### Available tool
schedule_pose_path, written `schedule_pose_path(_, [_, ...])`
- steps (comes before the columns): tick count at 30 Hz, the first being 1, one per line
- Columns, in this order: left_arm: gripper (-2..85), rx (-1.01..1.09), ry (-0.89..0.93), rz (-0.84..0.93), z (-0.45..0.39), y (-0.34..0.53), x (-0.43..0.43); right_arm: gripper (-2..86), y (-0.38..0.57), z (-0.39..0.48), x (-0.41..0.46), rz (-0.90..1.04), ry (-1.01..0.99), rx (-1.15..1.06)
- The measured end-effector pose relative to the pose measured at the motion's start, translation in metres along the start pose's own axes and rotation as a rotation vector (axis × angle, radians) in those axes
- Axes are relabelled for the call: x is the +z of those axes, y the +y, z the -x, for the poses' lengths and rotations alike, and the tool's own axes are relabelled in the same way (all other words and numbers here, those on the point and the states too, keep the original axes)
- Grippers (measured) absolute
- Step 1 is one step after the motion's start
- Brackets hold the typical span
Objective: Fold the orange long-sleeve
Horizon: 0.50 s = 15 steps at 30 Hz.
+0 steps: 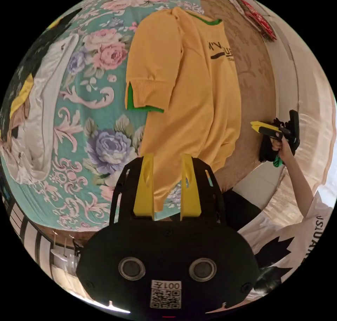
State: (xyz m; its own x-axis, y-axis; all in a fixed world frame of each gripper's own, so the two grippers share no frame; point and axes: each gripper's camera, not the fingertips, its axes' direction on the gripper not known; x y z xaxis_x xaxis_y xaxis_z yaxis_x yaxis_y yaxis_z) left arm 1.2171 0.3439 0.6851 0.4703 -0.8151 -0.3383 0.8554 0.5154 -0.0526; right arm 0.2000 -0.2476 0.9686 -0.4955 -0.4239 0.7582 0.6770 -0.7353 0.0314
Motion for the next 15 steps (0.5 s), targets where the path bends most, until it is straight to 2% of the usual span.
schedule_pose_path(4, [9.6, -0.013, 0.016, 0.012, -0.011, 0.008, 0.049, 14.4, -0.008, 0.017, 0.009, 0.025, 0.062, 0.0])
schedule_pose_path(7, [5.1, 0.036, -0.202, 0.055, -0.026, -0.002, 0.074, 10.4, -0.029, 0.033, 0.013, 0.068, 0.19, -0.015])
schedule_pose_path(9, [1.4, 0.051, -0.32, 0.078, -0.027, -0.015, 0.084, 4.0, -0.048, 0.033, 0.005, 0.059, 0.277, 0.036])
schedule_pose_path(12, [-0.6, 0.149, -0.384, 0.085, -0.015, -0.034, 0.086, 2.4, -0.057, 0.028, -0.031, -0.046, 0.189, 0.05])
schedule_pose_path(15, [-0.8, 0.058, -0.408, -0.02, 0.026, -0.042, 0.056, 1.8, -0.045, 0.019, -0.083, -0.204, 0.057, 0.081])
